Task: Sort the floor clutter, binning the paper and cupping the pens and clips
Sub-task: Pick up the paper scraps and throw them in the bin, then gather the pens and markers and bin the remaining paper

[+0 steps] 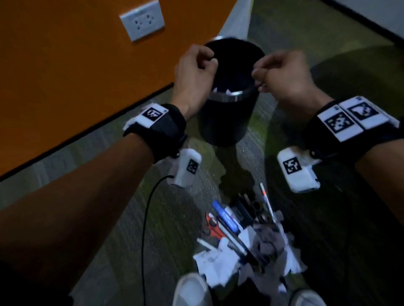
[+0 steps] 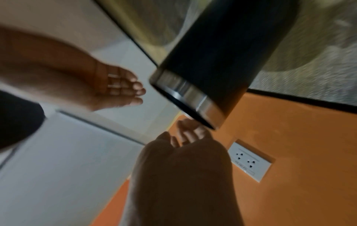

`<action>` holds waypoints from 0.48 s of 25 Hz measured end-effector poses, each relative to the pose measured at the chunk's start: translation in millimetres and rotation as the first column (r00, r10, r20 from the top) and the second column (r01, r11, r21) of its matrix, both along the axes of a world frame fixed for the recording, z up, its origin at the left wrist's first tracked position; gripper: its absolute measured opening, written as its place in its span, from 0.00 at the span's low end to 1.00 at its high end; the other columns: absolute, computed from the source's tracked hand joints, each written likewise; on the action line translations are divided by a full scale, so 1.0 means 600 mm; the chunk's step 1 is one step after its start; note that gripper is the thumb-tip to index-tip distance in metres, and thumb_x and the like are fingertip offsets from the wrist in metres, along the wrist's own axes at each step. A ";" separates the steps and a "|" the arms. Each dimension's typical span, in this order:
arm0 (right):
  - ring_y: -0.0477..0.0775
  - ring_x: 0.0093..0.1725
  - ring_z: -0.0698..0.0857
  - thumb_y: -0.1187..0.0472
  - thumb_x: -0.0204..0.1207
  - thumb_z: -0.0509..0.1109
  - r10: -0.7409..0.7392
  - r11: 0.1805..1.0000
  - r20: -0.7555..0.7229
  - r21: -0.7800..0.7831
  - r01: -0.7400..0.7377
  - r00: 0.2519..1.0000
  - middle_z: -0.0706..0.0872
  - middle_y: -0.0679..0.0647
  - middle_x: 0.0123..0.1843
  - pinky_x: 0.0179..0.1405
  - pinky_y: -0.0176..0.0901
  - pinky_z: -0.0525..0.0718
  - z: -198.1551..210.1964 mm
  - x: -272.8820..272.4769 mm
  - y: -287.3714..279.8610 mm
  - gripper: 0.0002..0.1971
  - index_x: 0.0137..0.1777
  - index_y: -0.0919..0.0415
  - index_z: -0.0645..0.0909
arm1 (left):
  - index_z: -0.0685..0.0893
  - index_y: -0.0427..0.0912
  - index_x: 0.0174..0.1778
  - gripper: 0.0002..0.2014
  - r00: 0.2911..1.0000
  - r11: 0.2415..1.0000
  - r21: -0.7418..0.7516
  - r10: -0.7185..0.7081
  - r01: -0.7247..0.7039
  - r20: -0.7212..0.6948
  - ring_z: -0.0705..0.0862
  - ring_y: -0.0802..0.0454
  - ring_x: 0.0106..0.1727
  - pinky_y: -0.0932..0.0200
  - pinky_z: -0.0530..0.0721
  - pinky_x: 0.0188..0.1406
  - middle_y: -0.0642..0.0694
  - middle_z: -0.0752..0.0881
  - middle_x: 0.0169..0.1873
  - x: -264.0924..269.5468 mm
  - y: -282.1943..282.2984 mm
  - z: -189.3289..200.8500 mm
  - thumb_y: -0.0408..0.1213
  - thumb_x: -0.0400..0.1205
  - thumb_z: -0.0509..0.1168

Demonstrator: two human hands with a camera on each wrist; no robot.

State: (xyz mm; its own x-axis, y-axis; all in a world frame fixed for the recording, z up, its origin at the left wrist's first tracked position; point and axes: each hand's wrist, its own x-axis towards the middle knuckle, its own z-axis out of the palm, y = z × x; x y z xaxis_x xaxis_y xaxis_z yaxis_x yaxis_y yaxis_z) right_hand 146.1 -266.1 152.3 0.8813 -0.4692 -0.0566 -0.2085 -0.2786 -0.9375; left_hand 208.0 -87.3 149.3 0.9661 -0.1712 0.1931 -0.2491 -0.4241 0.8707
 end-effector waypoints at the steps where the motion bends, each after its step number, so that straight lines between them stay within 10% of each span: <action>1: 0.50 0.27 0.83 0.70 0.72 0.70 0.071 0.997 -0.019 0.034 -0.070 0.997 0.84 0.58 0.31 0.31 0.47 0.84 0.000 -0.034 0.008 0.04 0.39 0.63 0.84 | 0.84 0.41 0.53 0.08 0.998 0.998 -0.005 -0.070 0.070 -0.007 0.87 0.58 0.37 0.56 0.88 0.40 0.48 0.87 0.41 -0.032 0.010 -0.010 0.38 0.81 0.65; 7: 0.48 0.25 0.82 0.71 0.76 0.68 0.452 0.870 -0.382 -0.012 -0.493 0.806 0.88 0.67 0.35 0.26 0.39 0.83 -0.135 -0.233 0.046 0.06 0.44 0.73 0.85 | 0.84 0.39 0.45 0.06 0.841 0.868 0.064 -0.456 0.492 -0.290 0.79 0.55 0.28 0.61 0.81 0.27 0.48 0.80 0.30 -0.225 0.067 -0.166 0.36 0.82 0.65; 12: 0.58 0.40 0.91 0.65 0.71 0.73 0.412 0.797 -0.637 -0.095 -0.597 0.651 0.92 0.62 0.40 0.44 0.47 0.86 -0.279 -0.371 0.048 0.03 0.39 0.61 0.89 | 0.80 0.41 0.33 0.07 0.648 0.556 0.337 -0.613 0.760 -0.452 0.74 0.50 0.29 0.68 0.67 0.30 0.45 0.80 0.28 -0.360 0.111 -0.301 0.28 0.72 0.59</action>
